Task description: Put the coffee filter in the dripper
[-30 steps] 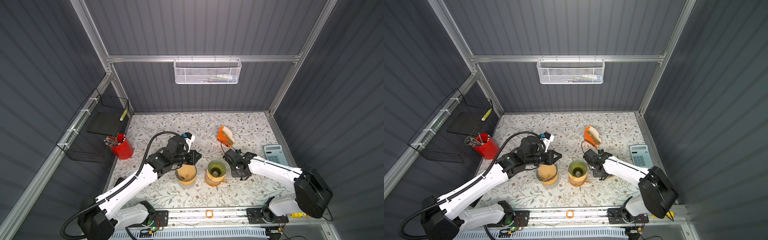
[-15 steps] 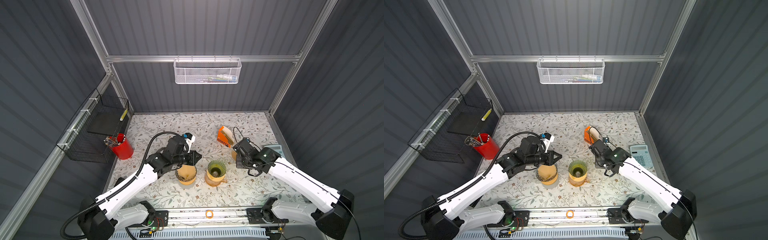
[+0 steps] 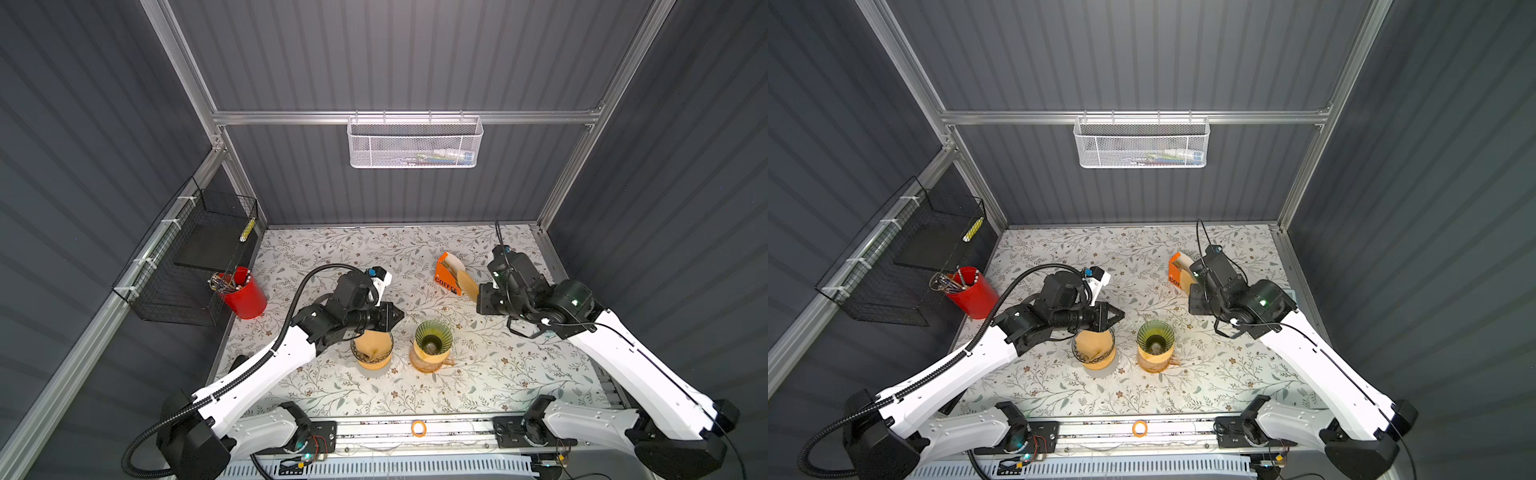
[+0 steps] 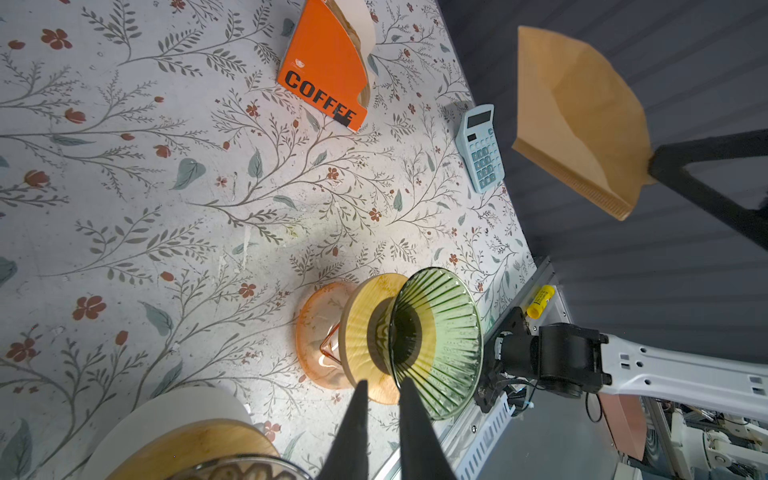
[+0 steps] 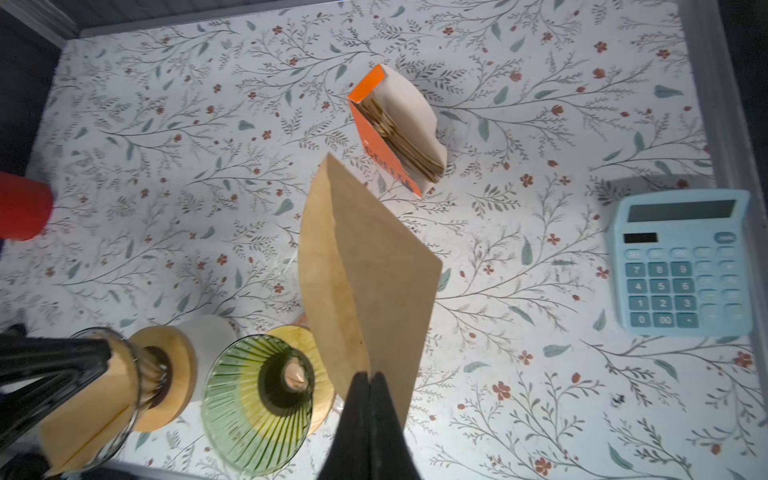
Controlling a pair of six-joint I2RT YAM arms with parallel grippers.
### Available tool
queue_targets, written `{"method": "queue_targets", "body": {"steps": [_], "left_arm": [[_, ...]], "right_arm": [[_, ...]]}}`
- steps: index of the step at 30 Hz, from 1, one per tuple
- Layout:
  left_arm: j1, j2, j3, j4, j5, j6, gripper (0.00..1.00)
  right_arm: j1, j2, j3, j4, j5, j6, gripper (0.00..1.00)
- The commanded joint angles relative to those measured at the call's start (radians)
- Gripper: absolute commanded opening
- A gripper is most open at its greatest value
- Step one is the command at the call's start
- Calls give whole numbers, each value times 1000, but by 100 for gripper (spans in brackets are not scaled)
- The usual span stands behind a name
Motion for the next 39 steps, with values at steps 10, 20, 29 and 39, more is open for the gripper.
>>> {"method": "queue_targets", "body": {"steps": [10,20,29,39], "left_arm": [[4,-19,35,-35,-22,5,16],[4,-41,32,-38,-32,-6,16],[4,-60,41,-62,-45,1,16],[-7,-55,73,-82,-8,38,17]], "right_arm": [[152,7,40,25,-137,31,0],[260,3,-29,105,-165,99,0],[303,-13,-133,184,-205,169,0],[312,-51,-254,250,-226,221,0]]}}
